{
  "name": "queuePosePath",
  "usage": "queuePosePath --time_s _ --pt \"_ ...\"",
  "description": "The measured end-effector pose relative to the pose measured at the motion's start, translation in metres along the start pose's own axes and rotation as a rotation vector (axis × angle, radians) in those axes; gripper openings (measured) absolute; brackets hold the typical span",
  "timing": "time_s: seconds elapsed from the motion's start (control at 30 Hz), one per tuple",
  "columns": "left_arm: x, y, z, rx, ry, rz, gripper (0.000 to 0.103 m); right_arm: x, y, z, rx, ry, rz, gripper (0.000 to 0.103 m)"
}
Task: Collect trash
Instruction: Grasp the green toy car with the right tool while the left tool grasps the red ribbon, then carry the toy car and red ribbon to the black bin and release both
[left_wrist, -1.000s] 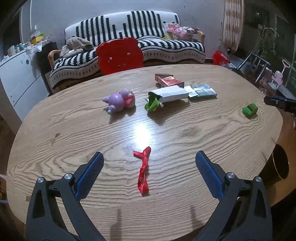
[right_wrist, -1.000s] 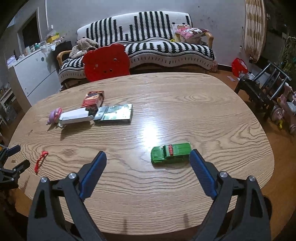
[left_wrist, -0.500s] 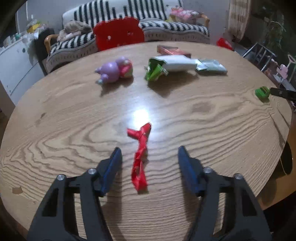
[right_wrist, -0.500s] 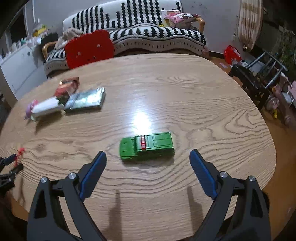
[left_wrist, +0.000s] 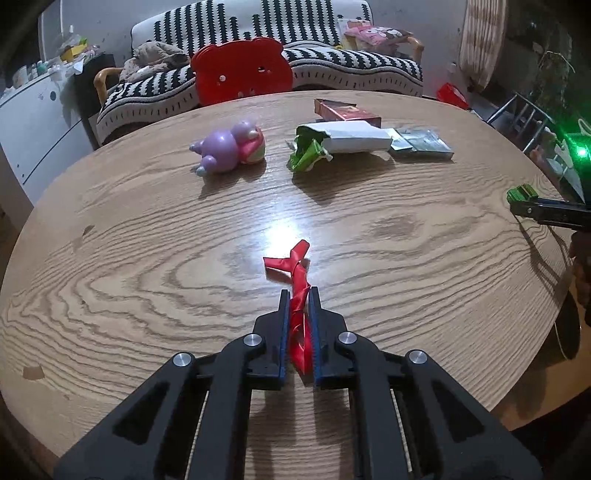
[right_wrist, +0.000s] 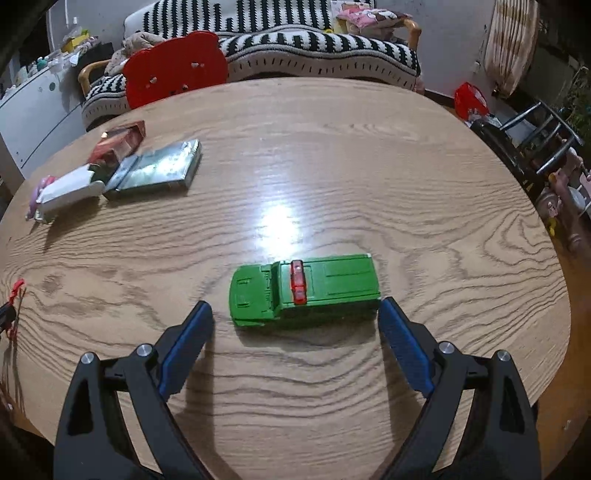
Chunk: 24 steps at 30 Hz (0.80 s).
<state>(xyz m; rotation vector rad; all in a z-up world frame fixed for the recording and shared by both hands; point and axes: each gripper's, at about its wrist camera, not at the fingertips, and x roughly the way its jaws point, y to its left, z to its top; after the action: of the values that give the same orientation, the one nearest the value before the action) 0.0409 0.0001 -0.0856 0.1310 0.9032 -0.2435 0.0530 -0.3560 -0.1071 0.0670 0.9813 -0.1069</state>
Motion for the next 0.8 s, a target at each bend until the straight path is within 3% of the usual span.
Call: queuePosePath --time_s 0.13,0.53,0.8 --pt "-0.005 -0.01 0.01 0.001 -0.016 -0.003 0.009 -0.004 0.001 0.002 0.007 0.004 0.03 0.078" --pt "-0.019 -0.088 0.043 0.063 -0.064 -0.093 0.009 -0.069 -0.001 -0.01 -0.02 -0.098 0.062 0.077" --pt "-0.019 -0.166 0.06 0.116 -0.08 -0.171 0.009 -0.124 -0.05 -0.039 0.036 -0.163 0.036 0.077"
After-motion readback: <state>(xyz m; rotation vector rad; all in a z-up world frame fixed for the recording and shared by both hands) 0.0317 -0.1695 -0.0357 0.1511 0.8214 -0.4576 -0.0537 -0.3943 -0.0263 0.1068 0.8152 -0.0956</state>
